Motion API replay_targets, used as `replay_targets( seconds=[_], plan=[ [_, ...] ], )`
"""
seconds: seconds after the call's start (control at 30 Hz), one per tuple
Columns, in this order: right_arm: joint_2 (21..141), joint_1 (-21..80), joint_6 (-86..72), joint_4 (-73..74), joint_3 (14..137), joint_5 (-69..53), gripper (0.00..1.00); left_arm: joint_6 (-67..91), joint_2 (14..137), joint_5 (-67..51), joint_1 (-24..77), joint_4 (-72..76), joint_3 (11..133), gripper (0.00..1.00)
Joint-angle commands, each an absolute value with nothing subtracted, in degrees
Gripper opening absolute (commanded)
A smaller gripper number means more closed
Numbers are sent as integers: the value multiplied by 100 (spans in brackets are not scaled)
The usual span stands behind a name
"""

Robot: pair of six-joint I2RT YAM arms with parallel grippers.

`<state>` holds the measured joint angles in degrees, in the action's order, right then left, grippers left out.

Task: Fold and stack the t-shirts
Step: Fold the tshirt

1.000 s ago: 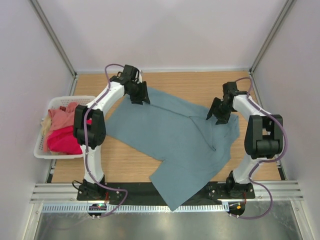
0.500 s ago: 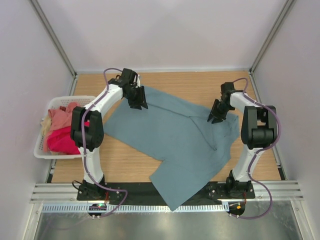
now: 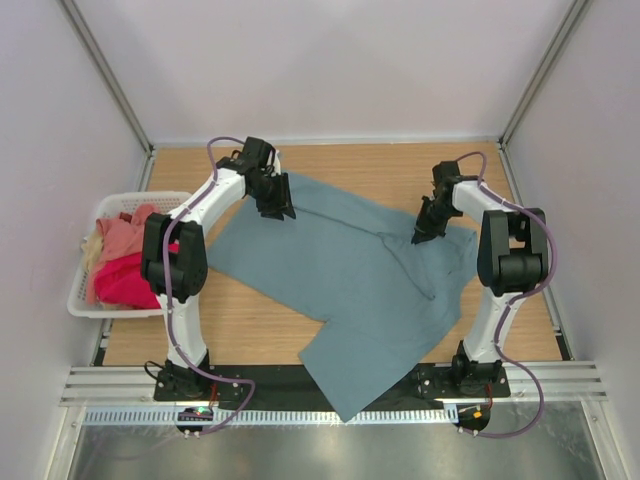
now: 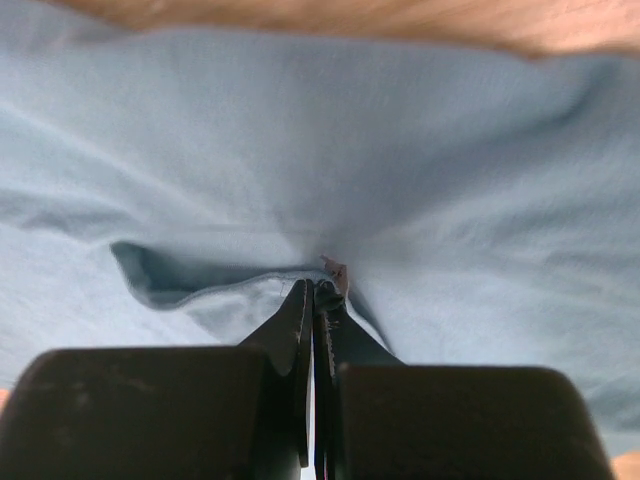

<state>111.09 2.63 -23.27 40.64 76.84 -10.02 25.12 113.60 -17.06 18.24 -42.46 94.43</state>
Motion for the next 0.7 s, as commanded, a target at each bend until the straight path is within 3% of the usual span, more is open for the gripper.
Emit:
replay_targets(
  seconds=[0.0,0.33,0.43,0.47,0.57,0.67],
  plan=[
    [10496,457,-2294,4613,7989,-958,1,2566,11030,-1933,1837,-4350,9492,38],
    [10213,1704,-3540,4158,7445,-2493,4,3128,11048,-2285,2004,-4149,9097,48],
    [10161,1592,-3718,3972,7278,-2813,32,3190,11162,-2487,2100,-4122,9166,50],
    [9908,1513,-3535,4295,7303,-2612,49,3190,11188,-2522,2205,-4122,9202,51],
    [9459,1162,-3026,5198,7453,-1378,59,3234,11276,-2680,2425,-4122,9316,54],
    [9055,671,-3005,5580,7244,-627,60,3269,11417,-2795,2803,-4069,9465,55]
  ],
)
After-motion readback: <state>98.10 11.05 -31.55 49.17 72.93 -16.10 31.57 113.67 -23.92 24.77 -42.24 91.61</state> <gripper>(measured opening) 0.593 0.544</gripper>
